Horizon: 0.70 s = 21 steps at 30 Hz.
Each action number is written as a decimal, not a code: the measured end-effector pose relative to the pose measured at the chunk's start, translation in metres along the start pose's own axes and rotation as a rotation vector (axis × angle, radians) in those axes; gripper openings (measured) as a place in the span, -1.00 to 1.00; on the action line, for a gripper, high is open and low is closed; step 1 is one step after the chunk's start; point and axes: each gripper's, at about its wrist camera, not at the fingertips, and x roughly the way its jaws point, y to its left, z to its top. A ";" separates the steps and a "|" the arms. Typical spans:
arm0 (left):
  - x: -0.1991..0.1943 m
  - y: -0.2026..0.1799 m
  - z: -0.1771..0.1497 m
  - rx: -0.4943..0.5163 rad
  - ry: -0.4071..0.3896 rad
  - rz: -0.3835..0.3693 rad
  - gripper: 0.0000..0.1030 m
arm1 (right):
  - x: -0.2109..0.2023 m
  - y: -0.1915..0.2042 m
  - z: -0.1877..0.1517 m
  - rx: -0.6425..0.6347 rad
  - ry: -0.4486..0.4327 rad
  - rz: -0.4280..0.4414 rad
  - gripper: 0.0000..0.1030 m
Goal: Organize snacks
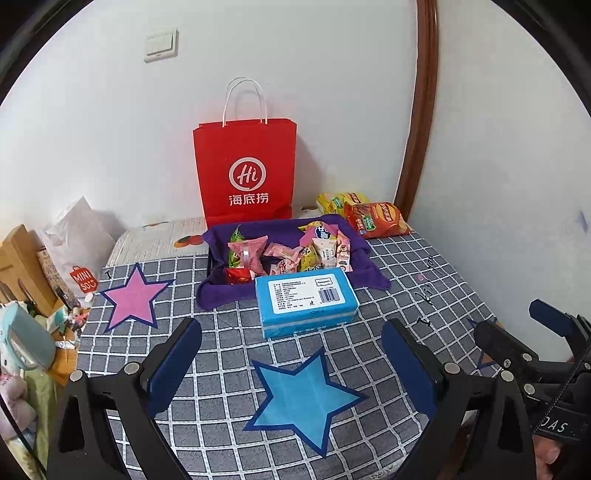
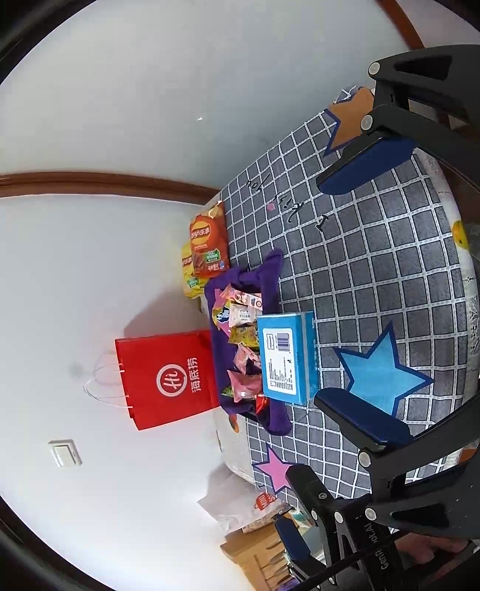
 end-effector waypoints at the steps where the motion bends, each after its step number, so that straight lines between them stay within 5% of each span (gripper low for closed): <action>1: -0.001 -0.001 0.000 0.004 -0.003 0.004 0.91 | 0.000 -0.001 0.000 0.001 0.001 0.001 0.99; 21: -0.004 -0.005 0.000 0.003 -0.009 -0.003 0.91 | -0.005 -0.003 -0.001 0.002 -0.014 0.005 0.99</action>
